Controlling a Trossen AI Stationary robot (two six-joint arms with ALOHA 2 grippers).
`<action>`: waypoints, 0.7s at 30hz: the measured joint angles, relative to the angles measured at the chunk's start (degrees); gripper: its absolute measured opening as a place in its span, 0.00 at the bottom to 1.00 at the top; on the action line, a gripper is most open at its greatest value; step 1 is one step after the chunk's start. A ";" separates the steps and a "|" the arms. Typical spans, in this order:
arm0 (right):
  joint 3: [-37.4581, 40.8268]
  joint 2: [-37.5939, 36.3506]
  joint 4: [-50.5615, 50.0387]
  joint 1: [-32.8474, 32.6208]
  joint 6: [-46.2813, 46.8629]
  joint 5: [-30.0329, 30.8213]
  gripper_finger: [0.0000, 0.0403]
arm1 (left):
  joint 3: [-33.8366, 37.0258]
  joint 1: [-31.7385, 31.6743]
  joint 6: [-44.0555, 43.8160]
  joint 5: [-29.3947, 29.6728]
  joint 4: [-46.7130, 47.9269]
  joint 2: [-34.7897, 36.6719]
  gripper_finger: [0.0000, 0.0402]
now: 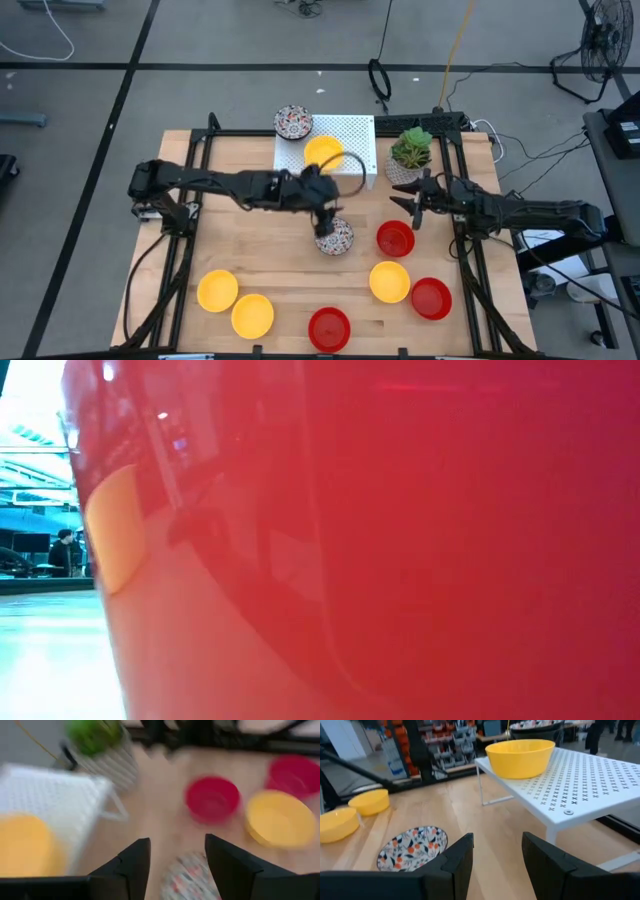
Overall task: Pick & Place Mini bowls
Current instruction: Stack the white patterned bowl on the white patterned bowl on the shelf
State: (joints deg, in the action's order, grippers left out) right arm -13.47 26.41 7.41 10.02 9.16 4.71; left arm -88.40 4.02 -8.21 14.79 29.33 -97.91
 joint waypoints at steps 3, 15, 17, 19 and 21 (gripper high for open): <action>-3.08 0.40 -5.03 0.00 0.01 -0.06 0.39 | 0.00 2.51 -4.60 -0.69 3.42 -0.11 0.47; -4.55 0.53 -12.55 0.00 1.33 -3.37 0.39 | 0.02 10.42 -18.89 -1.29 6.18 -0.11 0.48; -4.55 0.49 -11.74 0.00 2.75 -6.17 0.39 | 0.02 10.91 -20.16 -1.26 6.20 -0.11 0.48; -4.57 0.49 -11.15 -0.02 3.32 -8.04 0.39 | 0.02 11.35 -22.17 -1.27 6.72 -0.11 0.48; -4.57 0.51 -10.59 -0.02 3.47 -8.15 0.39 | 0.02 11.70 -23.51 -1.26 6.77 -0.11 0.48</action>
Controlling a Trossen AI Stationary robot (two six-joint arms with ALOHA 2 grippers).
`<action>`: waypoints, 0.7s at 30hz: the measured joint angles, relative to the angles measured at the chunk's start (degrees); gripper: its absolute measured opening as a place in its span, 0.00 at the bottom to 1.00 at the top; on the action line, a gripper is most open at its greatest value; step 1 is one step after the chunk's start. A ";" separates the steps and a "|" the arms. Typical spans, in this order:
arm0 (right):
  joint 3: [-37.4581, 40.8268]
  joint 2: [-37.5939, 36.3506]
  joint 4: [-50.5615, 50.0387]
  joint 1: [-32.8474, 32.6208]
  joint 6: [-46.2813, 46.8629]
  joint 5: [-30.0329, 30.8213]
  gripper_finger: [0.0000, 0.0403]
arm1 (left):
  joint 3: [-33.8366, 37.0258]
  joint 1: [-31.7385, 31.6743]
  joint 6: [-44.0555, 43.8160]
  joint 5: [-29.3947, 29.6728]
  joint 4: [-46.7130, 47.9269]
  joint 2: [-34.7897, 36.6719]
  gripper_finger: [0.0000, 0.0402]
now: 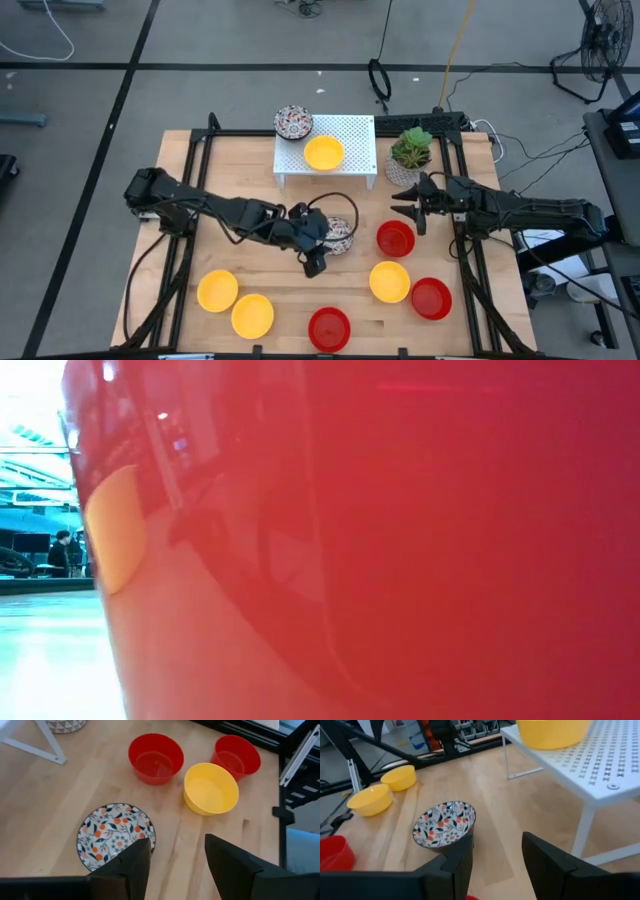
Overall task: Pick & Place Mini bowls
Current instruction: Stack the white patterned bowl on the white patterned bowl on the shelf
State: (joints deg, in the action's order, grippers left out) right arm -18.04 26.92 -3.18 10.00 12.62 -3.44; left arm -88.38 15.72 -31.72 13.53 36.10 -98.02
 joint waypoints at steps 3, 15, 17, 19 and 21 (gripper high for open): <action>0.00 -0.02 1.18 0.00 0.00 0.11 0.39 | 0.00 0.35 -0.27 -0.01 0.02 0.00 0.48; 0.00 0.02 1.69 -2.08 -0.45 -4.24 0.39 | 0.00 2.67 -2.22 -2.19 0.66 -4.34 0.48; 0.00 0.00 1.75 -3.09 -1.06 -4.17 0.39 | 0.00 2.90 -1.34 -2.59 0.66 -5.58 0.48; 0.00 0.02 1.77 -3.98 -1.28 -4.00 0.39 | 0.00 2.91 -0.53 -2.59 1.24 -6.67 0.48; 0.00 0.02 1.80 -4.67 -1.31 -3.85 0.39 | 0.00 2.63 -0.09 -2.18 1.17 -7.79 0.48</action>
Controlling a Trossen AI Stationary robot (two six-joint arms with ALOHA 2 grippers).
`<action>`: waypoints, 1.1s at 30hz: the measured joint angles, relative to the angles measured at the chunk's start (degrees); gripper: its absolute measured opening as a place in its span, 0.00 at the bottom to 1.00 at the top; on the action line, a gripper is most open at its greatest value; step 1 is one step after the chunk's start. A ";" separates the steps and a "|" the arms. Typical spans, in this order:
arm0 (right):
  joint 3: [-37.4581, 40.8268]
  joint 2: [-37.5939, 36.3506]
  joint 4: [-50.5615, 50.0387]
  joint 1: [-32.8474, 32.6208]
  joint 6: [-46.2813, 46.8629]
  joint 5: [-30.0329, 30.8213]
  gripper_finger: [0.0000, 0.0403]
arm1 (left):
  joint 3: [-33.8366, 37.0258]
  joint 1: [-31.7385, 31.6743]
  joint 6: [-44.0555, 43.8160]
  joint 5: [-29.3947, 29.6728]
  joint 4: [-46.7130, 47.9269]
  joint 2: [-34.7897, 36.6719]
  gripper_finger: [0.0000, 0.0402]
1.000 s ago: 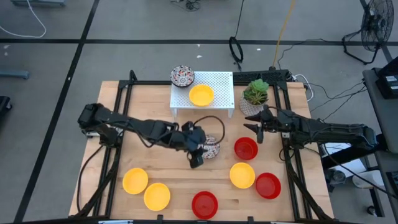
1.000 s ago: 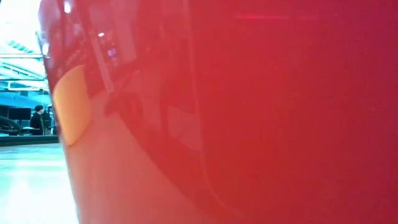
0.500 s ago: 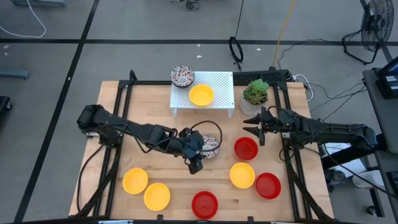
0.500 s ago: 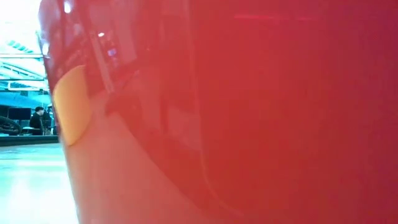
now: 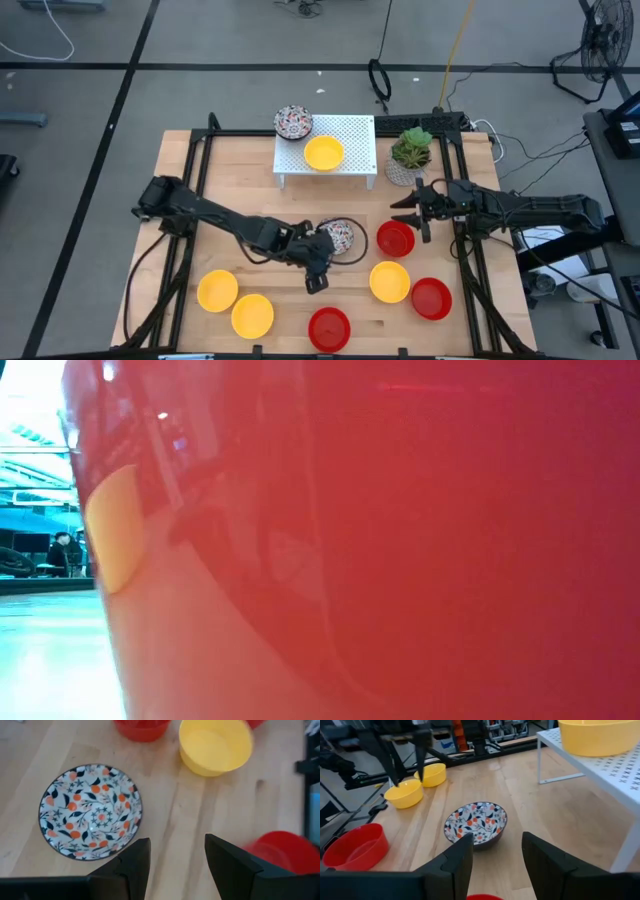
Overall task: Pick & Place Mini bowls
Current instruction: Stack the white patterned bowl on the white patterned bowl on the shelf
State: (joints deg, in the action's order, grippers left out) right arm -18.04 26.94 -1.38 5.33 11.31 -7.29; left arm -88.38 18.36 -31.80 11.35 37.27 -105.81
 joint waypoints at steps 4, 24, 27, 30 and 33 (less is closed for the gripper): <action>0.00 0.00 -0.01 -1.02 -0.02 0.06 0.39 | 0.00 -0.77 2.53 0.81 -0.31 -3.05 0.48; 0.00 0.72 -0.18 -1.32 -0.48 0.00 0.39 | 0.04 -5.25 20.93 1.99 -2.21 -14.15 0.47; 0.00 0.74 -0.16 -1.32 -0.48 0.00 0.39 | 0.02 -5.25 22.46 2.93 -2.95 -14.04 0.42; 0.00 0.74 -0.18 -1.32 -0.50 0.00 0.39 | 0.04 -5.23 23.27 3.34 -2.59 -13.62 0.27; 0.00 0.74 -0.18 -1.32 -0.50 0.00 0.39 | 0.02 -5.57 23.18 0.60 -2.94 -13.37 0.09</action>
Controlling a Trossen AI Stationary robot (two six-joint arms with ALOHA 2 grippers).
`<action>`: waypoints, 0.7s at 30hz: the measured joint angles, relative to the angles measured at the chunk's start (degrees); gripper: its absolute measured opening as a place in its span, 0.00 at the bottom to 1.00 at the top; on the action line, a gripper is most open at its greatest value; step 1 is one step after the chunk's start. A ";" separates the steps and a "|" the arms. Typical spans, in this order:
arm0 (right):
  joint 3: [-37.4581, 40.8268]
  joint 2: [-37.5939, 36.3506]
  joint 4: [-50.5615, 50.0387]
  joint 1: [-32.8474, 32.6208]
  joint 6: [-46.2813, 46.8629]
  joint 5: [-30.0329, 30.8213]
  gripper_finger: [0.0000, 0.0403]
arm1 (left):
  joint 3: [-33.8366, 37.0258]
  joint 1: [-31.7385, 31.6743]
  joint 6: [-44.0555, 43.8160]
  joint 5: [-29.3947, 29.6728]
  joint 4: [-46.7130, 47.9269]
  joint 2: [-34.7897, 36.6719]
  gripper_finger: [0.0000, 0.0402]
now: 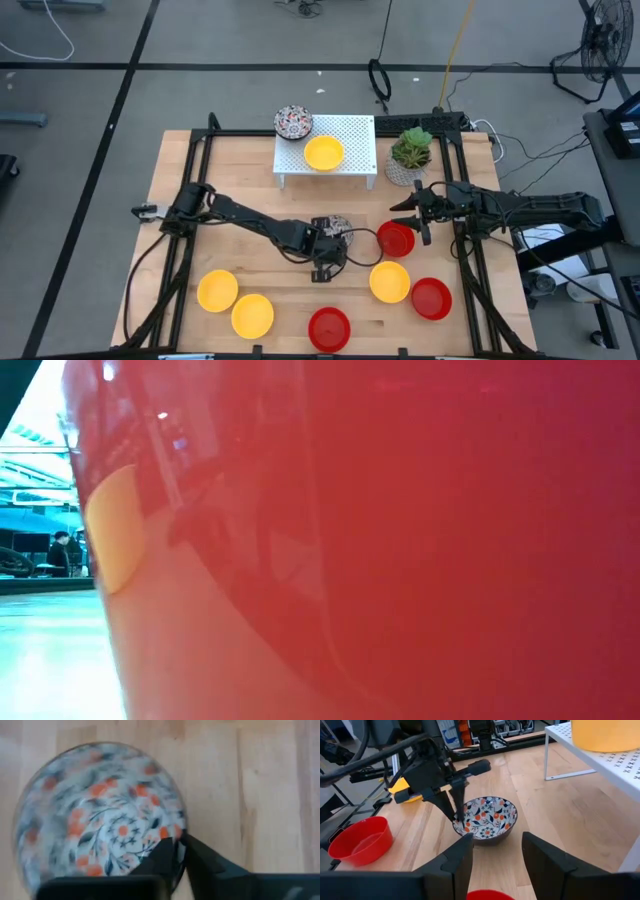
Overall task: Pick & Place Mini bowls
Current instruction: Stack the white patterned bowl on the white patterned bowl on the shelf
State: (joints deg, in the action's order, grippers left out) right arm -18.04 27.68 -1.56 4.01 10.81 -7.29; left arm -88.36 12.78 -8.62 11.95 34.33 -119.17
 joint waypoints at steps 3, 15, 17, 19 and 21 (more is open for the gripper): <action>0.01 0.00 0.00 0.00 0.01 0.00 0.39 | -0.19 -0.54 -1.48 -0.86 -0.35 0.29 0.04; 0.02 0.00 -0.02 0.00 0.02 -0.02 0.39 | -6.33 0.42 1.67 -4.32 1.60 -0.25 0.03; 0.02 0.00 -0.04 0.00 0.02 -0.02 0.39 | -8.79 0.80 3.57 -4.44 1.75 -0.26 0.03; 0.02 -0.01 -0.14 0.00 0.02 -0.02 0.39 | -11.04 1.09 4.78 -3.99 2.36 -0.11 0.02; 0.02 0.00 -0.24 0.00 0.01 -0.02 0.39 | -13.11 1.13 5.03 -3.85 2.92 -0.13 0.02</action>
State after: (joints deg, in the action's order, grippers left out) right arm -18.02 27.68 -1.80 4.01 10.82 -7.31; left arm -101.47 13.91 -3.60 8.10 37.25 -119.30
